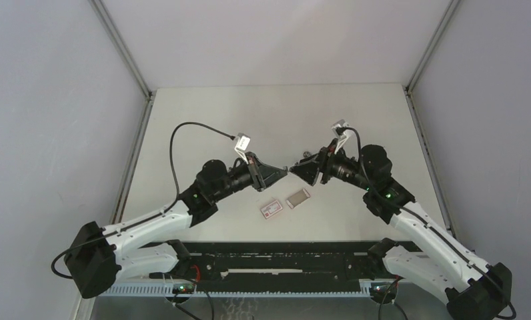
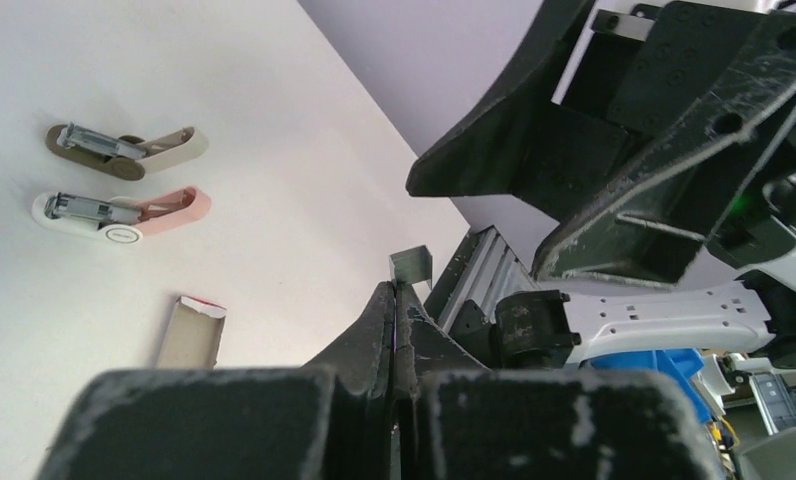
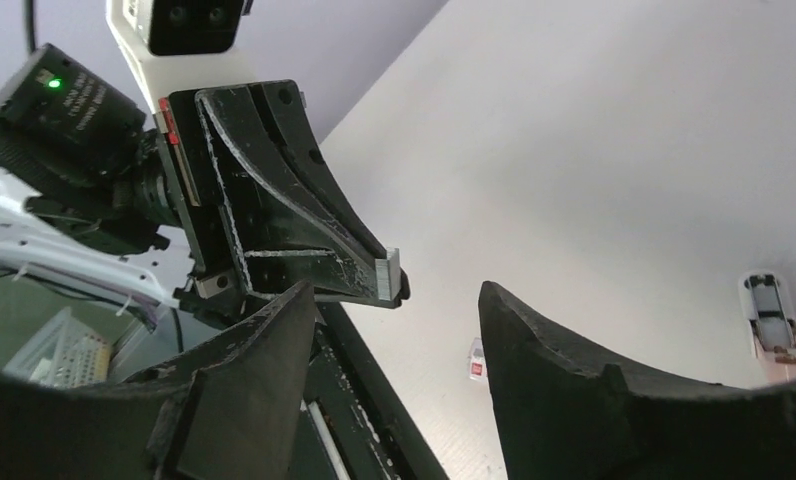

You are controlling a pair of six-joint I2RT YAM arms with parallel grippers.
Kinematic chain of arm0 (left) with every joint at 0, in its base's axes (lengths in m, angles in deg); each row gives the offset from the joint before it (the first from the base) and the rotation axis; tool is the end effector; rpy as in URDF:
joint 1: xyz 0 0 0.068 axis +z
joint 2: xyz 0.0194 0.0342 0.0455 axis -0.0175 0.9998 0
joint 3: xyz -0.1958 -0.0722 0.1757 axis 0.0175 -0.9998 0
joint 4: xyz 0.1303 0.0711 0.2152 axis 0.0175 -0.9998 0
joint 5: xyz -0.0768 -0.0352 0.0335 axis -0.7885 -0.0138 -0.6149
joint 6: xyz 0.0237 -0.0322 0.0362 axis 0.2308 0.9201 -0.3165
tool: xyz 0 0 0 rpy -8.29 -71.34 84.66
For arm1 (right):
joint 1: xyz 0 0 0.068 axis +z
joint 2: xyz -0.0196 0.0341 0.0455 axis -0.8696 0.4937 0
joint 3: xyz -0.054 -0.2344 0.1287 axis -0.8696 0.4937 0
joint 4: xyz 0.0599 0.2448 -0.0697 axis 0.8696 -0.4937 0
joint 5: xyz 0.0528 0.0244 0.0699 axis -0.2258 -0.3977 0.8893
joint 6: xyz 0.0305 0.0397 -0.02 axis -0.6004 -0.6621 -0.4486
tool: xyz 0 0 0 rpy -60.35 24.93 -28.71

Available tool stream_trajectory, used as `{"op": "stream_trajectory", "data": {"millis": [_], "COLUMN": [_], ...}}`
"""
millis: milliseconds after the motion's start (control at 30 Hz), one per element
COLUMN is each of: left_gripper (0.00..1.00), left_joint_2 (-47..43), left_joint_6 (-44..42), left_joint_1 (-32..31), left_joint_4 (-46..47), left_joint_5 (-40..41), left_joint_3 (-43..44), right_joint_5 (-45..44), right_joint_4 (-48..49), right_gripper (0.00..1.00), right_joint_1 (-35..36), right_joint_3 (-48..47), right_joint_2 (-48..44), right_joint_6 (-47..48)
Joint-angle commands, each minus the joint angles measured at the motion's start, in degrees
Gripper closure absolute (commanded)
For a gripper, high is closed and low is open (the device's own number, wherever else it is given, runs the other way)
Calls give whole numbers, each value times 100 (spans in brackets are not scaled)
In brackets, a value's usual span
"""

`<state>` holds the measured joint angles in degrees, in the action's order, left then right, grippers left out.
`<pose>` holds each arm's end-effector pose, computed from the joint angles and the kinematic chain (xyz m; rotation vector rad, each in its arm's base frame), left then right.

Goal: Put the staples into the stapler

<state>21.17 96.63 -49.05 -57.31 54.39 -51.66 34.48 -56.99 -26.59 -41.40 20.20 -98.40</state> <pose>0.1637 -0.1930 0.2821 0.2399 1.7862 -1.3745 0.1624 0.1258 0.3207 -0.3714 1.8197 1.1589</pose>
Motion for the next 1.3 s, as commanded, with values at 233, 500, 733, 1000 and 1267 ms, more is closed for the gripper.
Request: {"op": "stream_trajectory", "data": {"millis": [233,500,733,1000,1267], "left_gripper": [100,100,100,100,100], "left_joint_2": [-845,-1105,-1121,-1128,-1092], "left_joint_6": [-440,-549,-549,-706,-723], "left_joint_1": [57,59,32,-2,-11], "left_joint_4": [1196,1256,1329,1334,1333], "left_joint_5": [-1570,-2253,-2452,-2514,-2537], "left_joint_3": [-451,-412,-407,-377,-353], "right_joint_5": [3040,3355,3415,3423,3494], "right_joint_4": [1762,2374,2519,2579,2776], "right_gripper": [37,34,36,45,58], "right_joint_1": [-651,-247,-19,176,282], "right_joint_3": [99,96,34,-27,-34], "right_joint_2": [-400,-139,35,276,389], "right_joint_6": [-492,-713,-736,-692,-807]}}
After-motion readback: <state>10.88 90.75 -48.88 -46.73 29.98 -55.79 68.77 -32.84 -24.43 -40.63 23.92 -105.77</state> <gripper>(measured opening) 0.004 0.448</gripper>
